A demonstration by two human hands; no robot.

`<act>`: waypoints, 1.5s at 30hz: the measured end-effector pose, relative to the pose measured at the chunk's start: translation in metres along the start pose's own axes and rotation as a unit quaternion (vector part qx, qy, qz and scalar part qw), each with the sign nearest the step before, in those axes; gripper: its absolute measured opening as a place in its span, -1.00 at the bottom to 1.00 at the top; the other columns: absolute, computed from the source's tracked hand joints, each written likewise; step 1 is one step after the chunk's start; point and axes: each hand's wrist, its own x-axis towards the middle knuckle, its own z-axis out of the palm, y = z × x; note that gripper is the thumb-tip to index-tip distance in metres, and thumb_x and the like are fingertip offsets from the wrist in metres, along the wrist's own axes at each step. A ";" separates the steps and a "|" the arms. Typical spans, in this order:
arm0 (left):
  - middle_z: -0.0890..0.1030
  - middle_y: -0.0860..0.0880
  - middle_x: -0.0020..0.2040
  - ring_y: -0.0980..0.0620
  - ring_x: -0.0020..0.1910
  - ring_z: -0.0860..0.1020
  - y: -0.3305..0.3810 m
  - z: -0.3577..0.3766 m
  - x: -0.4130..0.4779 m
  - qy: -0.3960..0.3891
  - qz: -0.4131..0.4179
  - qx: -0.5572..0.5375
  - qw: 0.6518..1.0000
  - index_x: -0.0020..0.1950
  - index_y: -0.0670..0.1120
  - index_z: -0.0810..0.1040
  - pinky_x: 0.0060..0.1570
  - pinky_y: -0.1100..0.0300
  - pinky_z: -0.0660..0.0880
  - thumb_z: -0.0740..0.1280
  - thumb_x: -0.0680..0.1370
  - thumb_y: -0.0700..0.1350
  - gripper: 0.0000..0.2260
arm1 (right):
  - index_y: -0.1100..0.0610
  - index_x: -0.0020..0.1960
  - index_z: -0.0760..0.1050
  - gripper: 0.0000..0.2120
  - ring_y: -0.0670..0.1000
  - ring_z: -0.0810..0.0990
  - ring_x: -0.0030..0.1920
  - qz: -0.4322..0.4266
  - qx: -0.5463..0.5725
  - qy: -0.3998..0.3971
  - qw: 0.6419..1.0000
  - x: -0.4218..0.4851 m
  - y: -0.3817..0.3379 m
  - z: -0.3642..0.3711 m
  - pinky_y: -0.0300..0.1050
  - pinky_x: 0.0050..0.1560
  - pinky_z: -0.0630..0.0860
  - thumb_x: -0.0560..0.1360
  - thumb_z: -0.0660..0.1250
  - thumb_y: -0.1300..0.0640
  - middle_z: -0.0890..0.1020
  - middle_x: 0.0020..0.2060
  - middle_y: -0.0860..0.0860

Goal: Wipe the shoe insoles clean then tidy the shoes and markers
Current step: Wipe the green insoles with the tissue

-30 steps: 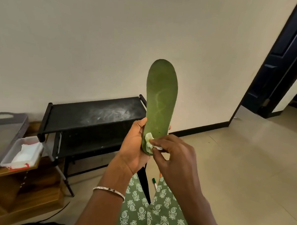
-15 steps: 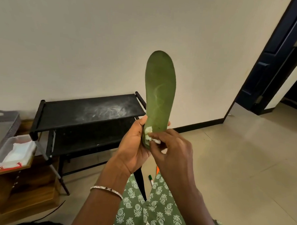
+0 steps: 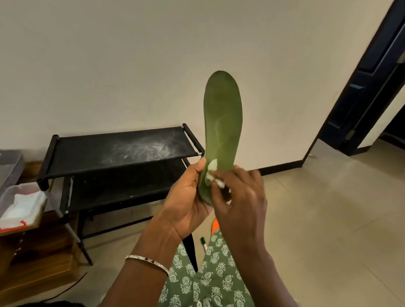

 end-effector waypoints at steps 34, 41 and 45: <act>0.57 -0.27 0.31 -0.18 0.27 0.57 0.010 0.003 -0.012 0.060 -0.065 0.076 0.993 0.38 -0.27 0.51 0.22 -0.03 0.57 0.18 0.66 0.12 -0.49 | 0.03 0.08 0.67 -0.75 -0.11 0.54 -0.17 -0.001 0.054 -0.104 0.993 -0.012 -0.007 -0.016 -0.14 -0.20 0.55 0.41 0.54 0.12 0.70 -0.13 -0.12; 0.69 -0.14 -0.01 0.00 -0.12 0.68 0.007 0.015 -0.010 0.077 -0.043 0.052 0.995 0.32 -0.23 0.54 -0.11 0.14 0.65 0.19 0.67 0.02 -0.61 | 0.05 0.02 0.68 -0.83 0.06 0.45 -0.09 -0.009 -0.059 0.005 0.998 0.016 0.010 -0.008 0.05 -0.07 0.46 0.45 0.50 0.05 0.69 -0.15 -0.08; 0.67 -0.20 0.11 -0.09 0.04 0.65 0.011 0.011 -0.013 0.068 -0.048 0.041 0.996 0.34 -0.30 0.52 -0.01 0.09 0.66 0.19 0.67 0.02 -0.56 | 0.06 0.02 0.69 -0.83 -0.01 0.40 -0.13 -0.017 -0.011 -0.048 0.999 -0.002 0.002 -0.004 -0.03 -0.10 0.44 0.44 0.51 0.06 0.67 -0.16 -0.08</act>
